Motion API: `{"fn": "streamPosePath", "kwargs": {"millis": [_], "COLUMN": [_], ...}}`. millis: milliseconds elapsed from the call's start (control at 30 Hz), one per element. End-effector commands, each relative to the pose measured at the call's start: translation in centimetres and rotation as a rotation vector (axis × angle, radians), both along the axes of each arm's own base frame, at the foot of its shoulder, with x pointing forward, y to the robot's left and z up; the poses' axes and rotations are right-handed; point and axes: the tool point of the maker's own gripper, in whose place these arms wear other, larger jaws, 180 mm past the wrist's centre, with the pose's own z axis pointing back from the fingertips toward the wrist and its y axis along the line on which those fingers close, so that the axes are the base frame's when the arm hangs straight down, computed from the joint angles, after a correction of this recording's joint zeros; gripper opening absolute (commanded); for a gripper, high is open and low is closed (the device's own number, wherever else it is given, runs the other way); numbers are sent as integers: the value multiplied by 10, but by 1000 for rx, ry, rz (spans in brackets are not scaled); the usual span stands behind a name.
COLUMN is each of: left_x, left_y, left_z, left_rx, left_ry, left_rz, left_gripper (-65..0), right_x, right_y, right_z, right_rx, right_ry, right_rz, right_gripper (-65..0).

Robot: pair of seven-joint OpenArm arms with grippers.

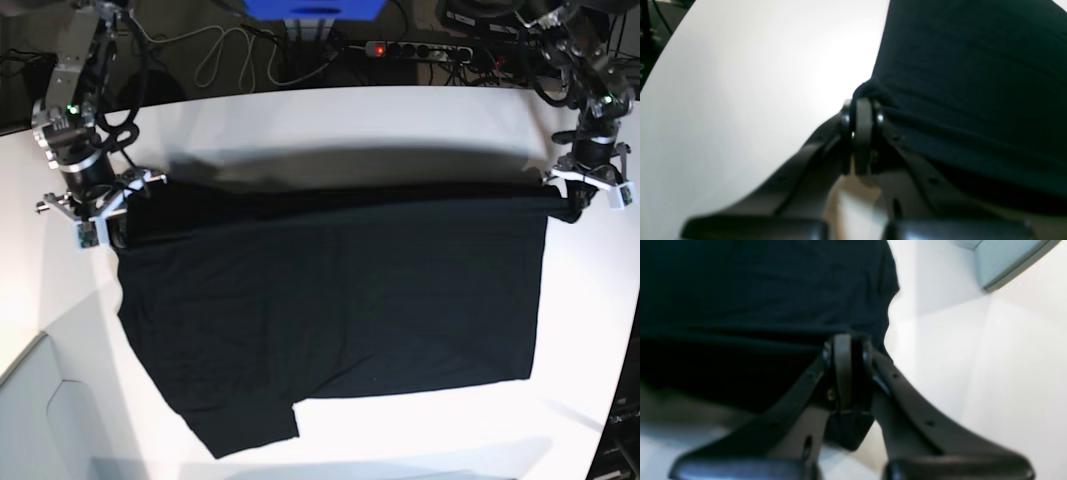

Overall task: Fold the T-shirt properly
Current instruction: 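Lower the held edge onto the shirt body and open both grippers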

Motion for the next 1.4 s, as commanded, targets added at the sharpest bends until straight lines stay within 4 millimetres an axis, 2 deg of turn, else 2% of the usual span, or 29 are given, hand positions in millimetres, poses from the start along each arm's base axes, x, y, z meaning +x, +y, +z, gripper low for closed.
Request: {"fn": "streamPosePath", "kwargs": {"millis": [0,167,500,600,800,967,1200,1367], "left_x": [12,25,25,26,28,35,38,34], "left_y": [2,-9,-10,-10,-11,-11,-4,-1], "left_z": [15,16,15,15,16,22,30,16], "left_rx": [37,52,51,51,50,50,76,52], "left_ry": [-47,-47,-42,-43,-49,-71,-75,-45], "left_rz": [-15,-54,-59,-60,-61,-60,-68,-54], "left_gripper": [-650,-650,-650,-650,-650,-650,-650,-650], "right_x": [9,30,79,89,107,128,144,153], "right_y": [-2,-9,39,46,40,34,32,30], "right_z": [10,11,48,43,26,31,30,26], "right_rx": [-8,1,-19,-6,21,44,62,78], "right_ry": [-42,-60,-168,-155,-110,-151,-147,-133], "right_rz": [11,3,172,188,168,158,147,138], "right_gripper": [-649,-649,-649,-649,-649,-649,-649,-649]}}
